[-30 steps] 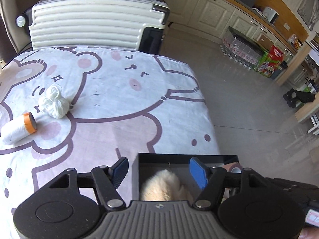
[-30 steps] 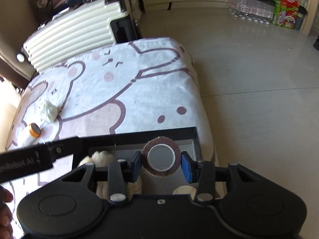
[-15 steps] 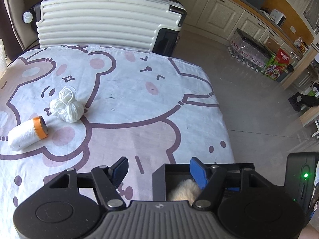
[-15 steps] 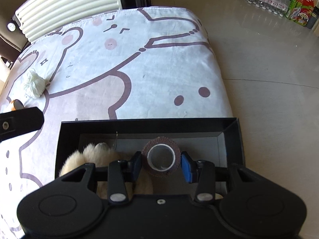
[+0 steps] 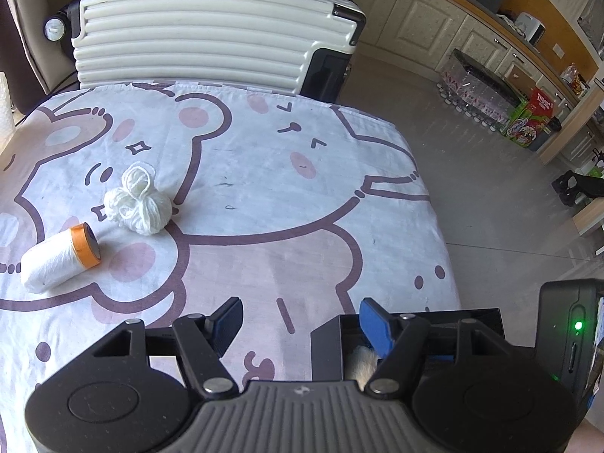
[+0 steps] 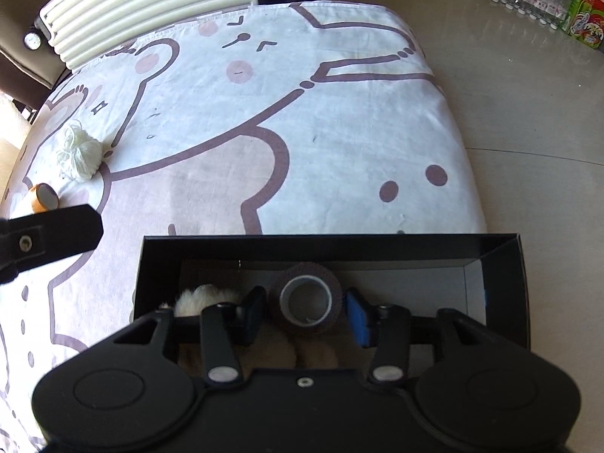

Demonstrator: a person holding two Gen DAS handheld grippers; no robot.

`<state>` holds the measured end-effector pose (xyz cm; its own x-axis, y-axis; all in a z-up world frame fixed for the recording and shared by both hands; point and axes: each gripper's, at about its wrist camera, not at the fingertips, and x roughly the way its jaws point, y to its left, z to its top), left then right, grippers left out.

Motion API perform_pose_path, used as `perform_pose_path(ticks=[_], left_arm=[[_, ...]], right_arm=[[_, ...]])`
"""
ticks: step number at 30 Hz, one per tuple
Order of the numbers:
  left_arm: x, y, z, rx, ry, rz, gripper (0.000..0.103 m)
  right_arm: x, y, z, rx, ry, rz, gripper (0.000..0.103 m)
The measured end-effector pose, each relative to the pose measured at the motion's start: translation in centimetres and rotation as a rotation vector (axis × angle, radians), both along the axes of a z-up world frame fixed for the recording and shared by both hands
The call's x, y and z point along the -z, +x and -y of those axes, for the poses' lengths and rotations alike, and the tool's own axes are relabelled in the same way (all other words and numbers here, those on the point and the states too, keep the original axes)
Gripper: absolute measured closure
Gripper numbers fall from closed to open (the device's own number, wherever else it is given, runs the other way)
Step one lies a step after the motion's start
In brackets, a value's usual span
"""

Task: Organize objects
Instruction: 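Lower the brown tape roll into the box and open the right tool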

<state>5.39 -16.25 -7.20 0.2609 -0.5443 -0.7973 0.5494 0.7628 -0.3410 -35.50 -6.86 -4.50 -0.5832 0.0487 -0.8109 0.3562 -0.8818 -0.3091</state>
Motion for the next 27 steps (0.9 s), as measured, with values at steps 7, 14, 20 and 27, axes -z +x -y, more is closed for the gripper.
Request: perform_pose_path(ticks=[7,14,20,27], left_arm=[[-0.3,-0.3,0.2,0.017,0.004,0.007,0.034],[-0.7,-1.3,0.6,0.047,0.027,0.032,0.033],[-1.1,-2.0,0.3,0.063,0.052,0.045,0.033],[-2.2,-3.1,-0.4,0.080,0.073,0.066,0.033]], right_arm=[[-1.9,0.3,-0.8,0.033,-0.059,-0.040,0.037],[-3.7,1.5,-1.8,0.040,-0.083,-0.081,0.035],[-5.9,3.4,-3.3,0.063,-0.115,-0.134,0.035],[-7.7,5.9,-4.5,0.075,-0.102,-0.193,0.035]])
